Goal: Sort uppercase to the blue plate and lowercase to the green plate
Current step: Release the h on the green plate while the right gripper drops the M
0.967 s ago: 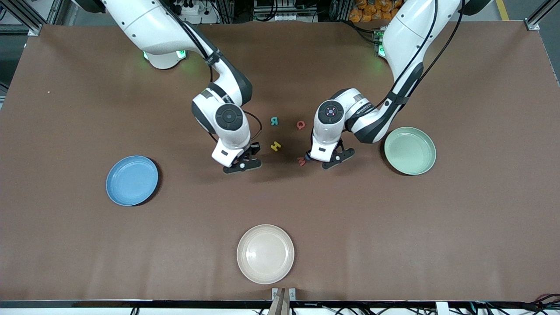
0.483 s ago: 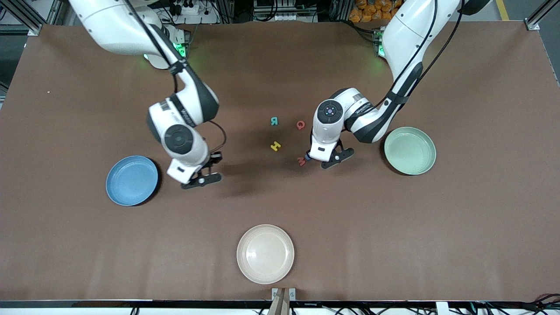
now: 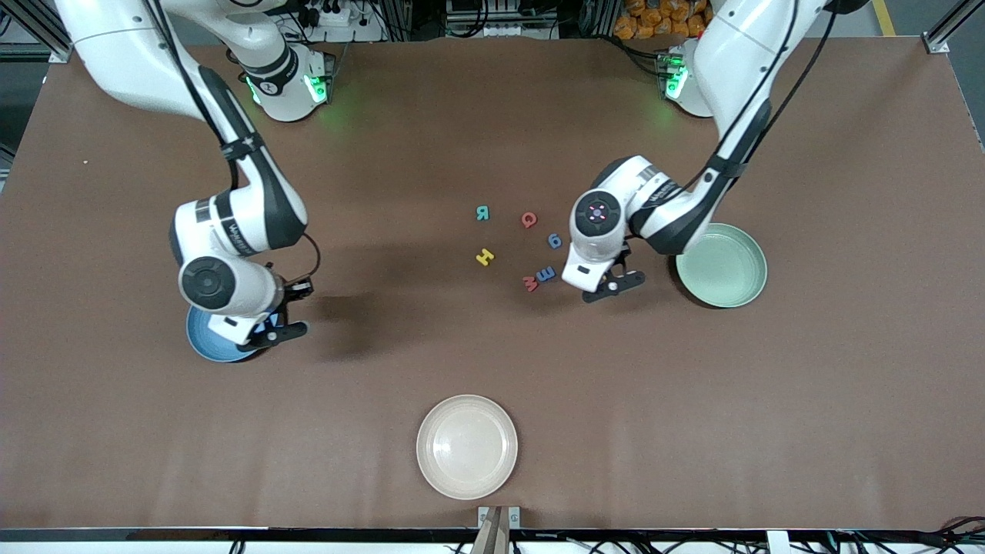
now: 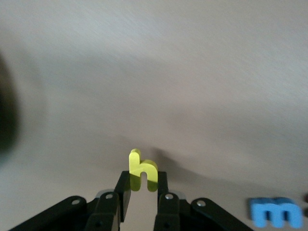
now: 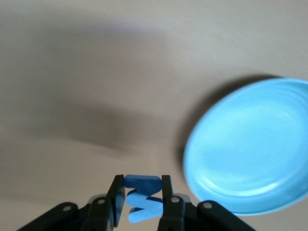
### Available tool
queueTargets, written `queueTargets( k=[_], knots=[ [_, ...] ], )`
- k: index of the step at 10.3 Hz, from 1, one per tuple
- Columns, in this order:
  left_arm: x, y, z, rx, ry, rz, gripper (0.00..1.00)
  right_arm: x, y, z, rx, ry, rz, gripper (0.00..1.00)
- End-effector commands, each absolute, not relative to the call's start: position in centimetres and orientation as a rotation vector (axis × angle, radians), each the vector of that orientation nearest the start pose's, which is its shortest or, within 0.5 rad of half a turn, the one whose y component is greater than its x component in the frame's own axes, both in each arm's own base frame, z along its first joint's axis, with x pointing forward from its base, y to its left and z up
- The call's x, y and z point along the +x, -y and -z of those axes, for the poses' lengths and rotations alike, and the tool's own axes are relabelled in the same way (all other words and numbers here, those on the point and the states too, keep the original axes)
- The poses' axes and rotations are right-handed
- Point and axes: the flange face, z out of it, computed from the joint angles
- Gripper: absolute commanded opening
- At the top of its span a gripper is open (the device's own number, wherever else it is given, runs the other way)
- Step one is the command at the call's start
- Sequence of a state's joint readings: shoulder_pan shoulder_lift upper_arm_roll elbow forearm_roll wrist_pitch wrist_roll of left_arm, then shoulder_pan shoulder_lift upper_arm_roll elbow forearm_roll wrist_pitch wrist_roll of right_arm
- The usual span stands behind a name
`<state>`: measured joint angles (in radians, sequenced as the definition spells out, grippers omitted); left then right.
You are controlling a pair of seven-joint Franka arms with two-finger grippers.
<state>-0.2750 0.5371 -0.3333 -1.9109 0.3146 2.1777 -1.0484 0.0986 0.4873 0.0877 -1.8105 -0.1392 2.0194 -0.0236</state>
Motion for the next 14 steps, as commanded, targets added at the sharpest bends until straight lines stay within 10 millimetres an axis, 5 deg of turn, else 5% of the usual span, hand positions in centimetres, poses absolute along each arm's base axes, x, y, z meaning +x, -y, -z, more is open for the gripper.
queueTargets(
  k=[1, 4, 7, 9, 10, 12, 13, 14],
  knots=[
    [51.2, 27.8, -23.9, -2.852, 0.217, -0.272, 0.00, 60.9, -7.6, -25.0, -3.170, 0.464, -0.464, 0.00],
    [51.6, 21.3, -24.6, -2.734, 0.085, -0.404, 0.00, 61.3, -2.3, -23.8, -3.176, 0.429, -0.499, 0.00],
    [50.9, 17.5, -22.7, -2.604, 0.045, -0.425, 0.00, 61.6, 0.3, -23.5, -3.172, 0.389, -0.447, 0.00],
    [50.8, 16.7, -22.0, -2.587, 0.041, -0.425, 0.00, 61.6, 0.5, -22.9, -3.168, 0.409, -0.451, 0.01],
    [51.0, 16.2, -21.6, -2.576, 0.058, -0.423, 0.23, 61.8, 0.5, -22.3, -3.169, 0.412, -0.436, 0.05],
    [51.3, 15.9, -21.8, -2.576, 0.064, -0.408, 0.80, 61.8, 0.3, -22.2, -3.169, 0.413, -0.433, 0.59],
    [51.5, 16.1, -22.1, -2.598, 0.079, -0.387, 1.00, 61.9, 0.0, -22.3, -3.171, 0.424, -0.431, 1.00],
    [51.9, 16.5, -22.7, -2.623, 0.097, -0.352, 1.00, 61.9, 0.1, -22.7, -3.173, 0.418, -0.424, 1.00]
  ],
)
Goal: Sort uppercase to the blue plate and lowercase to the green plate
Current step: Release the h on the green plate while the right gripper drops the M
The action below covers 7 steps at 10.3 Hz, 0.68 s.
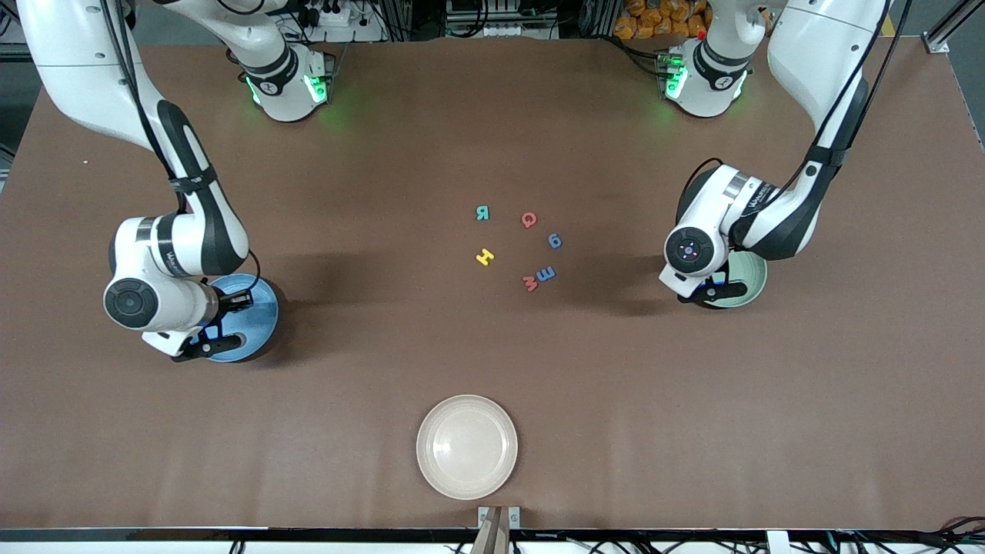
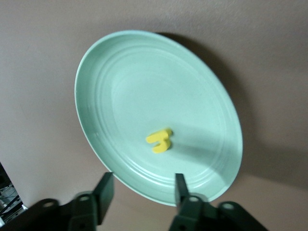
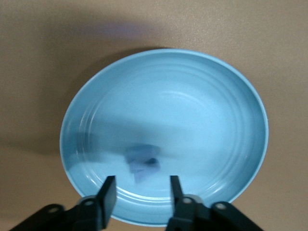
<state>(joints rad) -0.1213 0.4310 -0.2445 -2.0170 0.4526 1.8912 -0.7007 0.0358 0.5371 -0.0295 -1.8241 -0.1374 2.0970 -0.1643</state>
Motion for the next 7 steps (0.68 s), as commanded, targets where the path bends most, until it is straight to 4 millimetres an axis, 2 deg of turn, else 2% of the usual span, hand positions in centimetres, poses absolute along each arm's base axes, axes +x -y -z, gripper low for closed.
queueTargets(
  k=[1, 3, 4, 5, 6, 7],
  knots=[
    [52.3, 17.0, -23.3, -2.646, 0.105, -0.322, 1.00, 62.1, 0.0, -24.2, -3.179, 0.415, -0.392, 1.00],
    [52.9, 18.6, -24.4, -2.733, 0.155, -0.308, 1.00, 62.3, -0.5, -29.2, -3.193, 0.420, -0.296, 1.00],
    [52.8, 20.1, -24.9, -2.760, 0.112, -0.288, 1.00, 62.0, -2.0, -31.6, -3.189, 0.443, -0.283, 1.00],
    [52.0, 23.6, -25.5, -2.817, 0.050, -0.258, 1.00, 61.6, -4.2, -33.4, -3.177, 0.497, -0.269, 1.00],
    [51.8, 25.8, -26.0, -2.883, 0.063, -0.240, 1.00, 61.2, -6.6, -35.2, -3.163, 0.557, -0.249, 1.00],
    [51.4, 27.4, -26.3, -2.945, 0.122, -0.257, 1.00, 60.8, -7.9, -37.2, -3.157, 0.588, -0.231, 1.00]
  ],
)
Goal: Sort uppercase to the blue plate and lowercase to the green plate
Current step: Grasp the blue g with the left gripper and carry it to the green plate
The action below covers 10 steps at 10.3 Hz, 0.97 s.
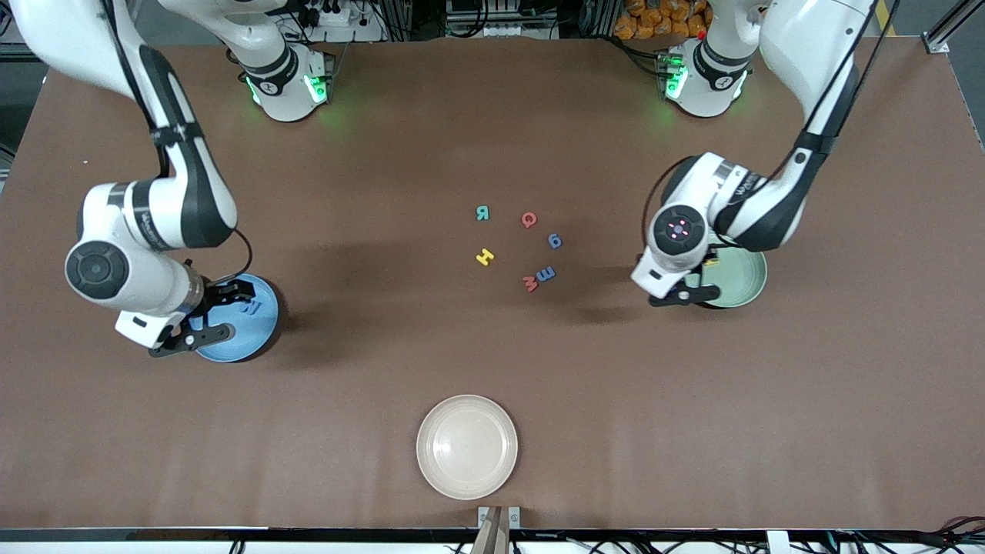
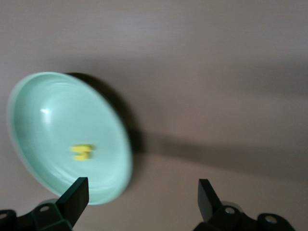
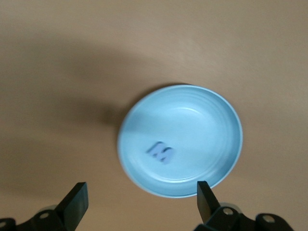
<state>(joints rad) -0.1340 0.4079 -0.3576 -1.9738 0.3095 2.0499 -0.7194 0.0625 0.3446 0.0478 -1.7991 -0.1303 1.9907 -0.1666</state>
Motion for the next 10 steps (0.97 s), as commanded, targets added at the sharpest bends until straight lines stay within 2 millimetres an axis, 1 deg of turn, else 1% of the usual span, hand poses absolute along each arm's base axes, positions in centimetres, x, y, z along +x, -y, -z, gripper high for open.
queueTargets(
  k=[1, 2, 3, 5, 6, 7, 8, 9, 10],
  knots=[
    [50.9, 28.9, -26.7, -2.987, 0.215, -0.256, 1.00, 60.4, -8.5, -38.6, -3.157, 0.599, -0.213, 1.00],
    [49.9, 30.8, -26.9, -2.989, 0.287, -0.246, 1.00, 59.9, -9.8, -39.9, -3.150, 0.625, -0.203, 1.00],
    [49.1, 32.3, -27.1, -2.985, 0.372, -0.232, 1.00, 59.4, -10.2, -40.9, -3.153, 0.622, -0.209, 1.00],
    [47.3, 35.1, -27.2, -2.997, 0.487, -0.203, 1.00, 58.0, -11.2, -43.9, -3.135, 0.623, -0.199, 1.00],
    [46.2, 36.9, -26.9, -3.022, 0.525, -0.188, 1.00, 57.3, -11.3, -45.4, -3.092, 0.576, -0.191, 1.00],
    [45.2, 38.3, -26.6, -3.038, 0.556, -0.168, 1.00, 57.1, -10.6, -46.4, -3.092, 0.566, -0.182, 1.00],
    [44.1, 39.3, -25.4, -3.062, 0.555, -0.155, 1.00, 57.2, -9.0, -46.7, -3.097, 0.529, -0.177, 1.00],
    [42.6, 39.8, -24.2, -3.094, 0.546, -0.138, 1.00, 57.3, -8.5, -46.7, -3.100, 0.515, -0.178, 1.00],
    [41.6, 39.7, -23.2, -3.120, 0.536, -0.128, 1.00, 57.2, -8.7, -47.1, -3.101, 0.515, -0.171, 1.00]
  ],
)
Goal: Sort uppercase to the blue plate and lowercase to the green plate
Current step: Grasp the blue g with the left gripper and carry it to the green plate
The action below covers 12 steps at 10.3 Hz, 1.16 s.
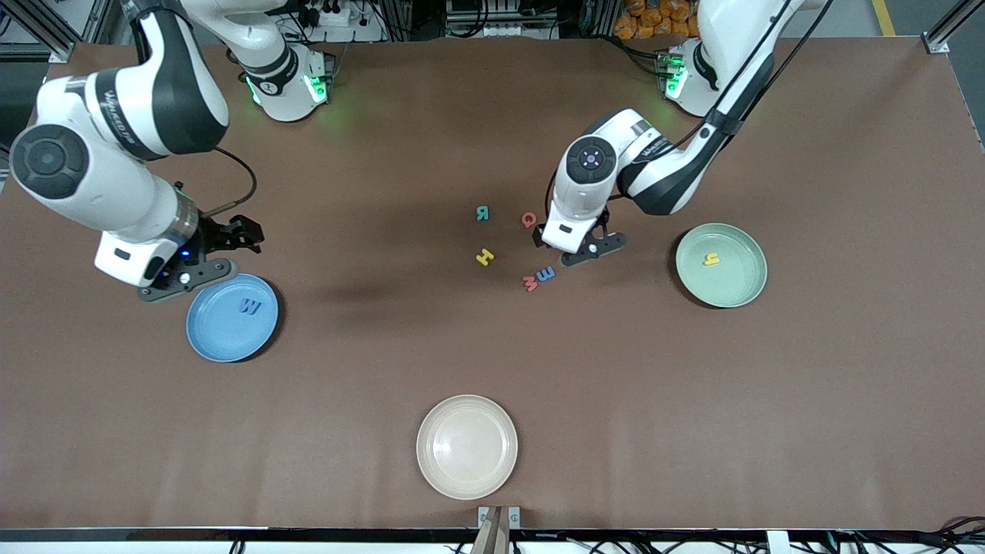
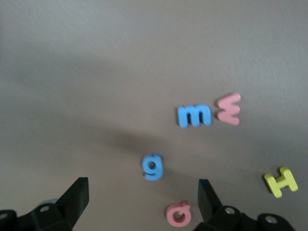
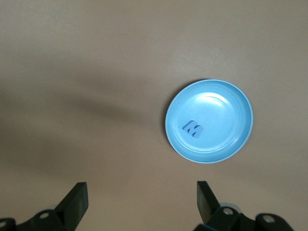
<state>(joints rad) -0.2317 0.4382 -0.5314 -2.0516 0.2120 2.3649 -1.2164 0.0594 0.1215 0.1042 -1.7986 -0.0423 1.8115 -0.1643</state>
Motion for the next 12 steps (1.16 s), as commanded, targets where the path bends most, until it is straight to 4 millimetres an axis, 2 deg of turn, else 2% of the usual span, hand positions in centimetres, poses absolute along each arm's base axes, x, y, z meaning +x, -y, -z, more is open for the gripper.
queueTargets(
  k=[1, 5, 7, 8, 12],
  knots=[
    [40.9, 39.4, -22.4, -3.133, 0.488, -0.095, 1.00, 56.9, -8.7, -47.4, -3.100, 0.511, -0.187, 1.00],
    [39.2, 39.0, -20.2, -3.136, 0.437, -0.072, 1.00, 56.2, -9.5, -49.6, -3.064, 0.485, -0.131, 1.00],
    [39.1, 39.1, -19.7, -3.133, 0.440, -0.087, 0.90, 55.9, -10.6, -50.1, -3.042, 0.474, -0.117, 1.00],
    [39.2, 39.1, -19.4, -3.134, 0.434, -0.087, 0.87, 55.7, -11.0, -50.4, -3.026, 0.403, -0.120, 1.00],
    [39.7, 38.8, -18.4, -3.131, 0.413, -0.065, 0.83, 54.9, -17.0, -49.3, -3.051, 0.211, -0.145, 1.00]
  ],
)
